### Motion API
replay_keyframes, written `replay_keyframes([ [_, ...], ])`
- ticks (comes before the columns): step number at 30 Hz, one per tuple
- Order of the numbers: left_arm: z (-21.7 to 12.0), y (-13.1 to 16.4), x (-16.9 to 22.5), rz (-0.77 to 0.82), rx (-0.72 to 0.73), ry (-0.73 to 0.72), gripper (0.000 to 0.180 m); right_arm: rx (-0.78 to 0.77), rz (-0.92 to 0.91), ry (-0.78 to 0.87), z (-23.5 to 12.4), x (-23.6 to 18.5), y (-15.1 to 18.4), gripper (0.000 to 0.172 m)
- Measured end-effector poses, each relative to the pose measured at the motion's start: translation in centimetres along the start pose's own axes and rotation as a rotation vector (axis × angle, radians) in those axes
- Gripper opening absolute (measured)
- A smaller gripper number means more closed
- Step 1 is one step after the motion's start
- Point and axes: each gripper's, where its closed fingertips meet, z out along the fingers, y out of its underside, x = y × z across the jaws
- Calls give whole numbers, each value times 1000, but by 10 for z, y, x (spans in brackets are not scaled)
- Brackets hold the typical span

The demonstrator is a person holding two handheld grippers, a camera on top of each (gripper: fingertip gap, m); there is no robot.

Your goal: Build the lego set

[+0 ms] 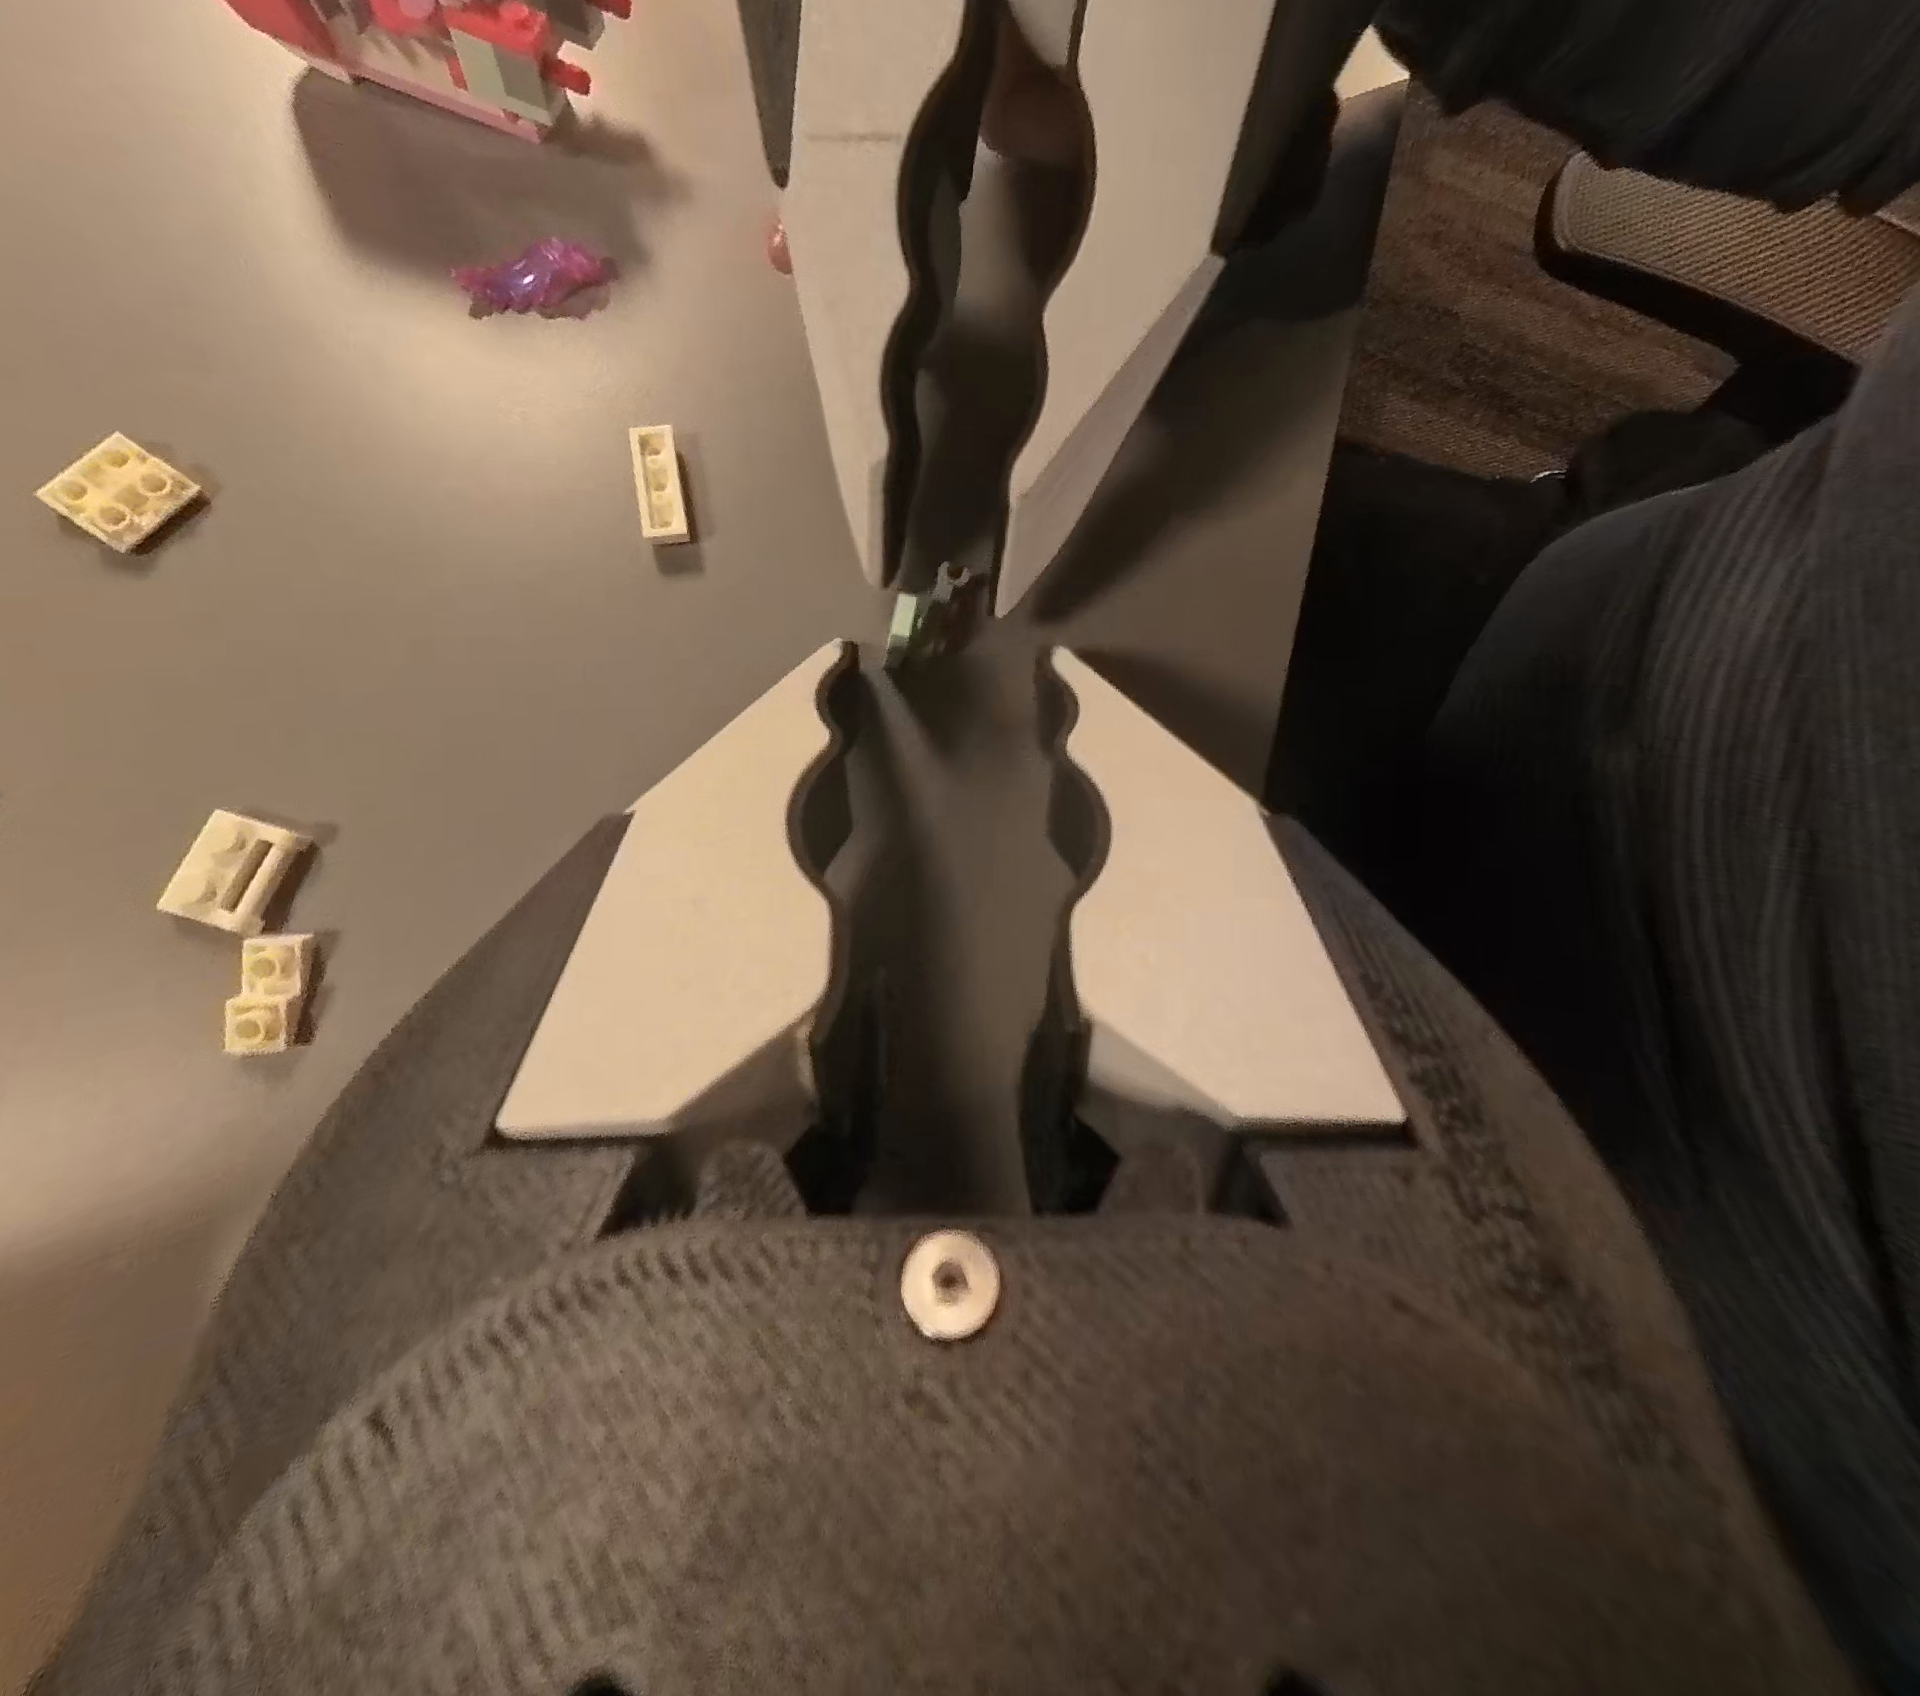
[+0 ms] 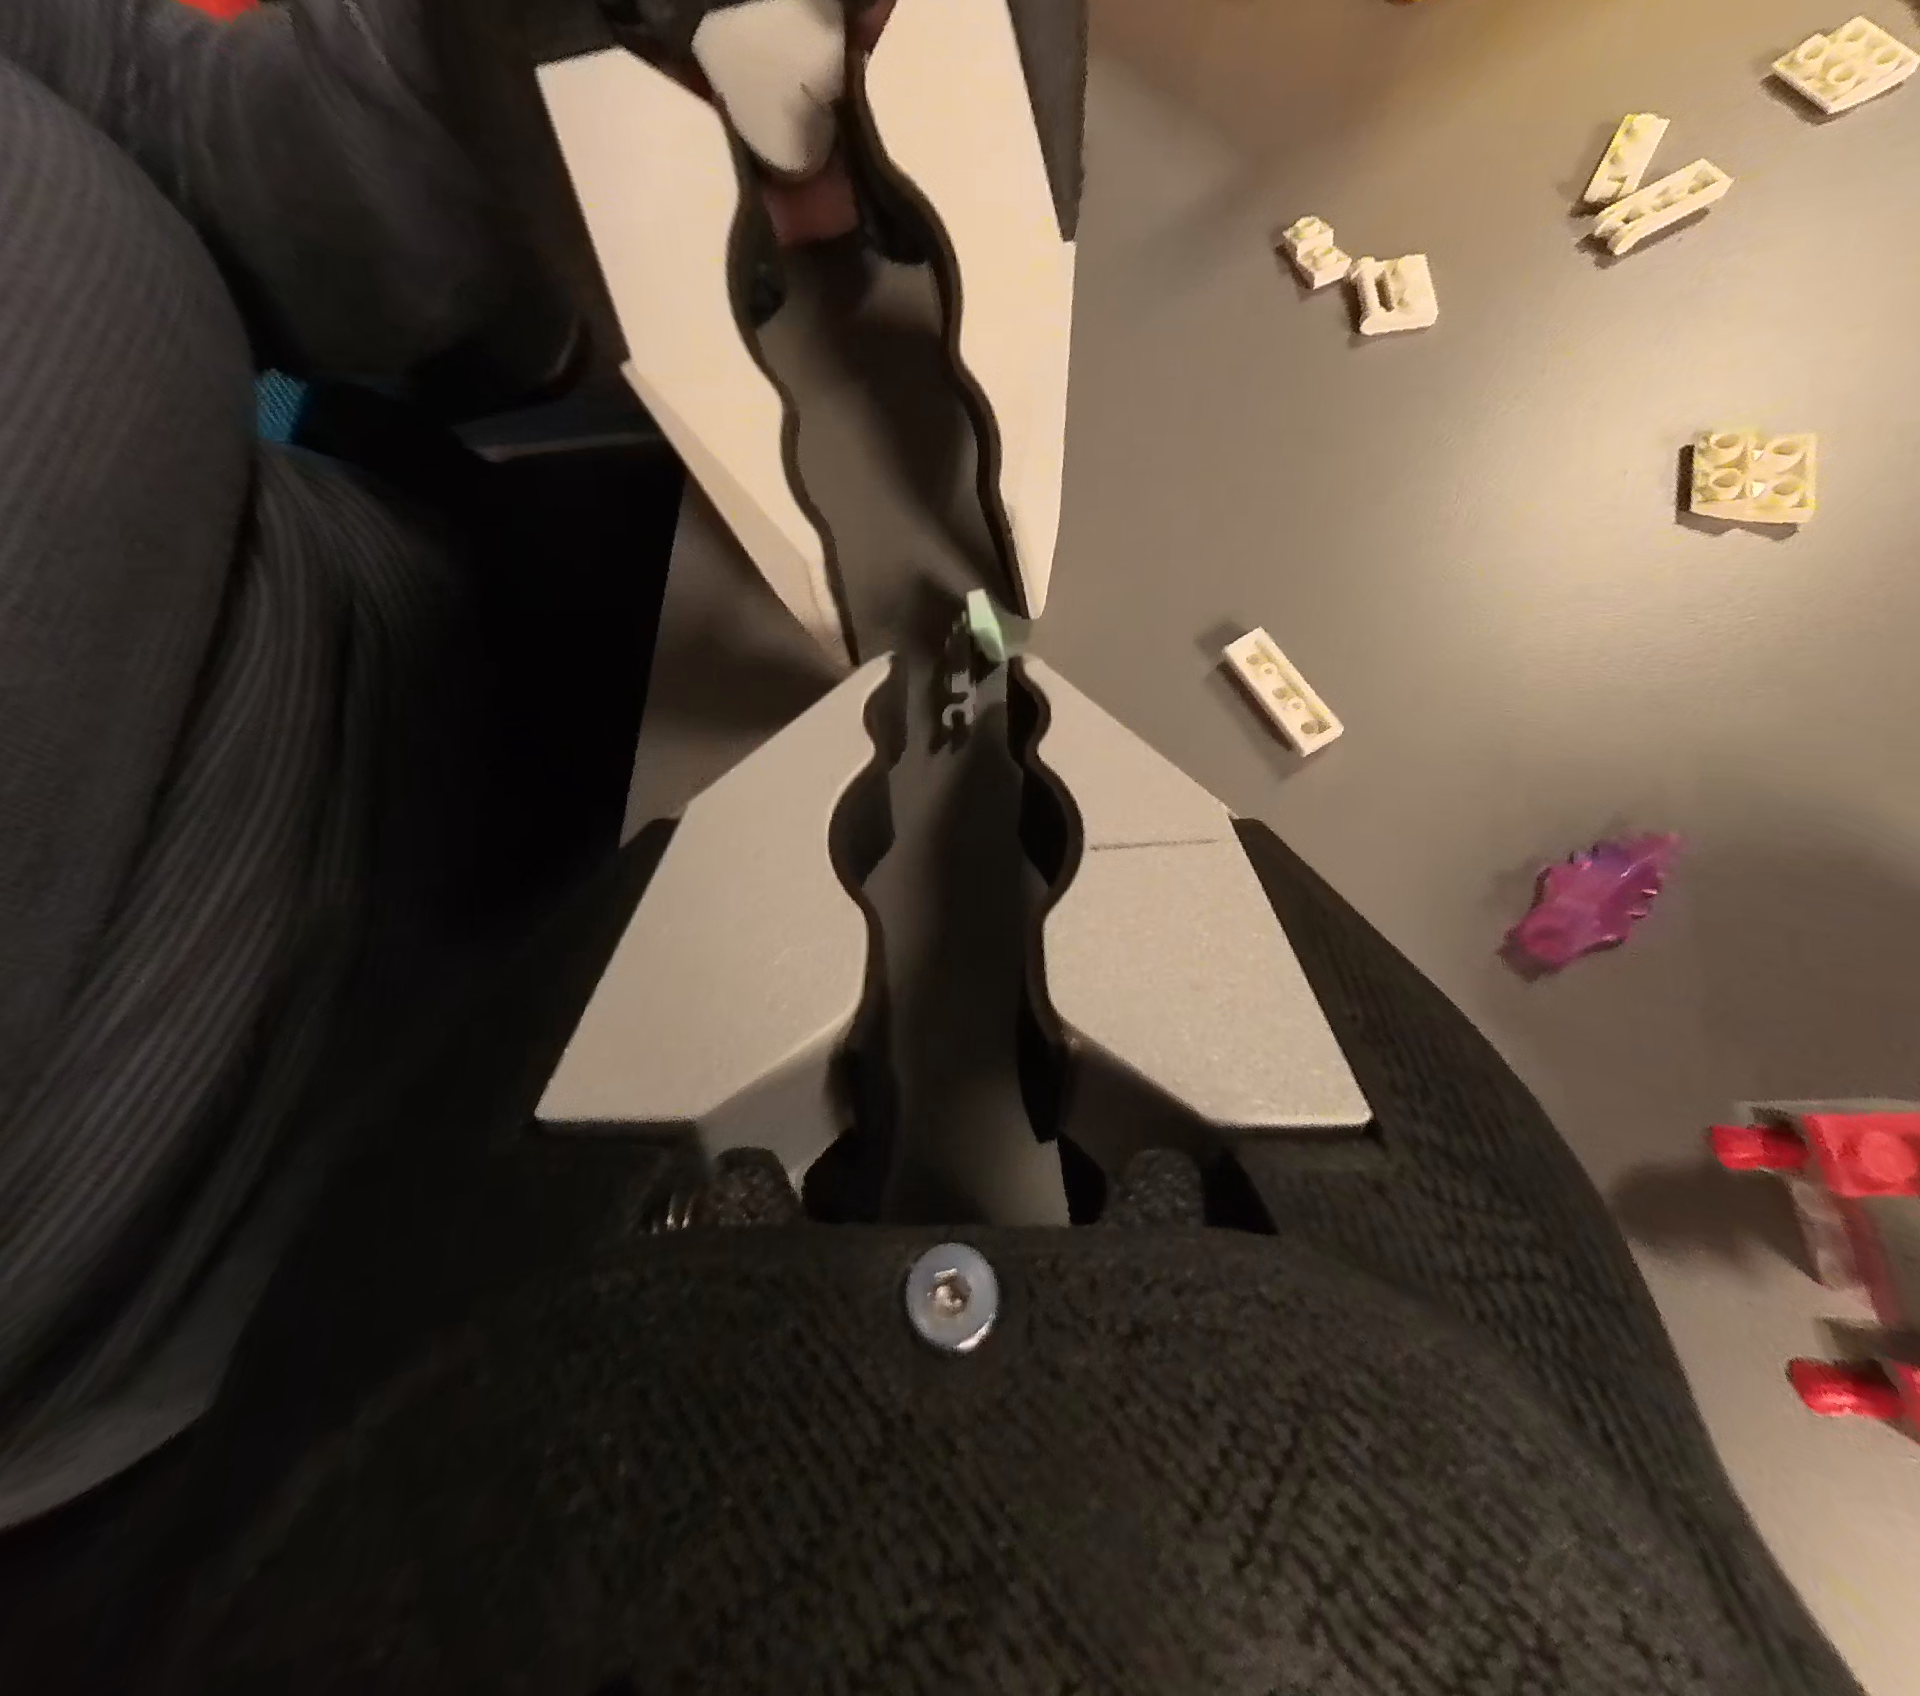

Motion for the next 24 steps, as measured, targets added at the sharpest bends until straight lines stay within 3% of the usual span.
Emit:
replay_keyframes([
  [12,2,0,-5,59,-30,17,23,-46,-74,34,2,3,7,5],
  [24,4,0,-7,97,-51,-4,17,-43,-82,33,2,3,7,4],
])
